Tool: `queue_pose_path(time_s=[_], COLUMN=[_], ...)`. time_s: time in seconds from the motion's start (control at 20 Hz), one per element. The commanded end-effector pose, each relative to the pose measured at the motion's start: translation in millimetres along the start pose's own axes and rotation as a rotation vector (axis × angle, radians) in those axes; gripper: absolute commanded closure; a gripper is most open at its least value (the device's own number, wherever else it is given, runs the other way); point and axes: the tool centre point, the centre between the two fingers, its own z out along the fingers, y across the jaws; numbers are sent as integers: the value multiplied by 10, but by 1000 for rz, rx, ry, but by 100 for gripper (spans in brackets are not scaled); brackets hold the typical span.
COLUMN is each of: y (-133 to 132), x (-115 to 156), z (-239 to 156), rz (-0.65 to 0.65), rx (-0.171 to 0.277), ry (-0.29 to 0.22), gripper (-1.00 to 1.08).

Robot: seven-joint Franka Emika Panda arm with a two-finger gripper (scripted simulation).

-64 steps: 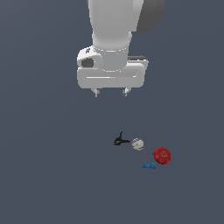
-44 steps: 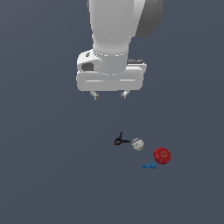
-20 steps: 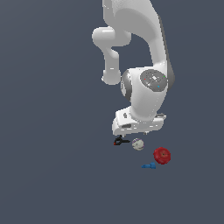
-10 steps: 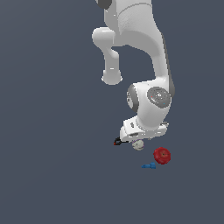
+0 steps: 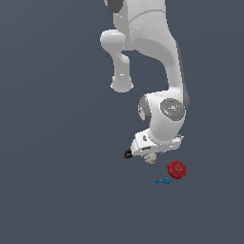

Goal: Pick up a designated object from a clutter of objects.

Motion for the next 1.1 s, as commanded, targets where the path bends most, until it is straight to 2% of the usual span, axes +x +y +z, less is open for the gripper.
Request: queue_pose_path(time_s=[0.0,0.25,0.5,0.55,1.05], y=[-1,-5,-6,-6,-6], x=[-7,-12,0,0,0], z=[107,358,428,428,423], rz=[0,0,0,0,0], rx=[0,0,0,0,0], ry=[-1,-1,0,0,0], gripper=[-92,-92,-92,108,108])
